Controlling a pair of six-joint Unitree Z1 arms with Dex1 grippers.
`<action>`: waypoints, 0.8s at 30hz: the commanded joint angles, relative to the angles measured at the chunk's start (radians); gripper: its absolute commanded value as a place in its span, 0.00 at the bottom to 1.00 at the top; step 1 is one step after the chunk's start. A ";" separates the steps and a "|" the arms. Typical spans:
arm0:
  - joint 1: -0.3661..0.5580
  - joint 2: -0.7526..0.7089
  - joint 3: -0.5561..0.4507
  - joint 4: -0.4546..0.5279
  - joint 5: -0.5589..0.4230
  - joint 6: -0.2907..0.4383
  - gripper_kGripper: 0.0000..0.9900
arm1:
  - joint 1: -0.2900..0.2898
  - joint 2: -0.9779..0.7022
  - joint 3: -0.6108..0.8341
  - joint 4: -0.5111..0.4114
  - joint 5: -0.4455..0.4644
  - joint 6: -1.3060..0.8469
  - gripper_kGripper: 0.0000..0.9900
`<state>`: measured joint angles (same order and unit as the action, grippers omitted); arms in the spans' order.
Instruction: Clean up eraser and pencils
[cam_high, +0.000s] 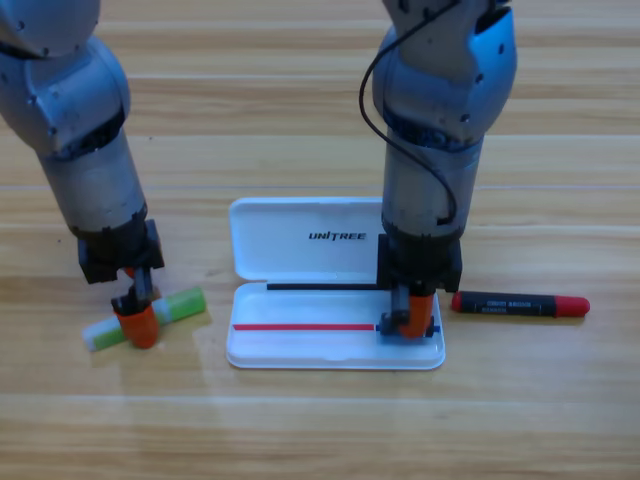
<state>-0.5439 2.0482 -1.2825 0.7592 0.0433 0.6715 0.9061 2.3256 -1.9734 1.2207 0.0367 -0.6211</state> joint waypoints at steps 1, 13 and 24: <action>0.012 0.040 0.034 -0.011 -0.002 -0.007 0.82 | -0.004 0.064 0.007 0.013 -0.018 -0.008 0.00; 0.012 0.044 0.025 0.003 -0.029 0.002 0.00 | -0.047 -0.247 0.102 0.046 -0.029 -0.002 1.00; 0.012 -0.022 0.028 0.014 -0.026 0.046 0.00 | -0.213 -0.295 0.264 0.034 -0.043 -0.106 1.00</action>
<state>-0.5423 2.0450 -1.2724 0.7591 0.0211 0.6984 0.8044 1.9663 -1.7566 1.2547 -0.0012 -0.7049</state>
